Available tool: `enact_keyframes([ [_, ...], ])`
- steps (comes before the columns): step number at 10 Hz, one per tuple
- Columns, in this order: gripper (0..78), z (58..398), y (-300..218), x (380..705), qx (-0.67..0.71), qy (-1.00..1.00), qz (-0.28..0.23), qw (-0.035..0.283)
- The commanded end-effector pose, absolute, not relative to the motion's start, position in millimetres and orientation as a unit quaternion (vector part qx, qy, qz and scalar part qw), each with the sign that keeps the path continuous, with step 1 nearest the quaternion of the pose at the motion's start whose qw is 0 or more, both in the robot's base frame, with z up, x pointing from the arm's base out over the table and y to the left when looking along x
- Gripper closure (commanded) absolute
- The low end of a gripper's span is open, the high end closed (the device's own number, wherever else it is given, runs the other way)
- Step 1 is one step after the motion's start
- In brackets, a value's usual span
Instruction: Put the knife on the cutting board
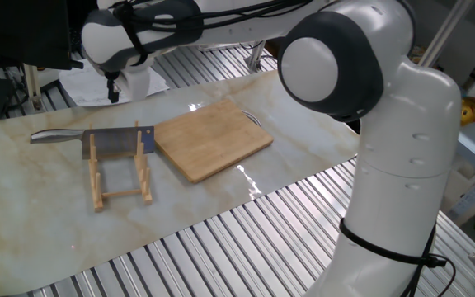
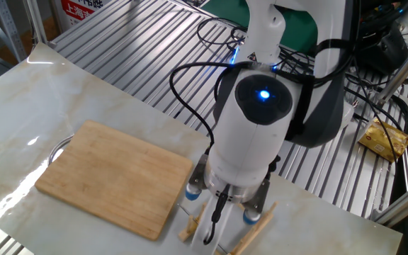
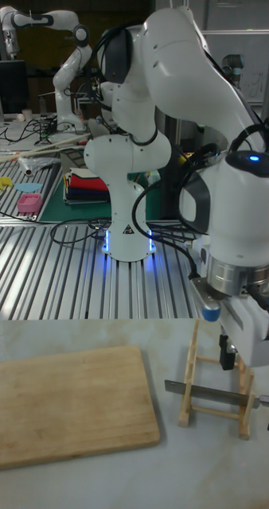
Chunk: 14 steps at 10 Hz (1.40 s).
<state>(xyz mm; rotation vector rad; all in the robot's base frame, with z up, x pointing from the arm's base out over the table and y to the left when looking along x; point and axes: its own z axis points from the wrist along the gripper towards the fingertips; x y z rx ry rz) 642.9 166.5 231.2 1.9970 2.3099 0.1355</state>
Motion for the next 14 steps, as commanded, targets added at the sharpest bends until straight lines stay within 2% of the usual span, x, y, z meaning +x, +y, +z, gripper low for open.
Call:
enact_keyframes([
  [1, 77.6, 225, 166, 642, 0.677, 0.733, 0.040, 0.047],
  [5, 77.6, 212, 166, 640, 0.690, 0.721, 0.035, 0.051],
  [14, 77.6, 209, 166, 635, 0.691, 0.720, 0.037, 0.048],
])
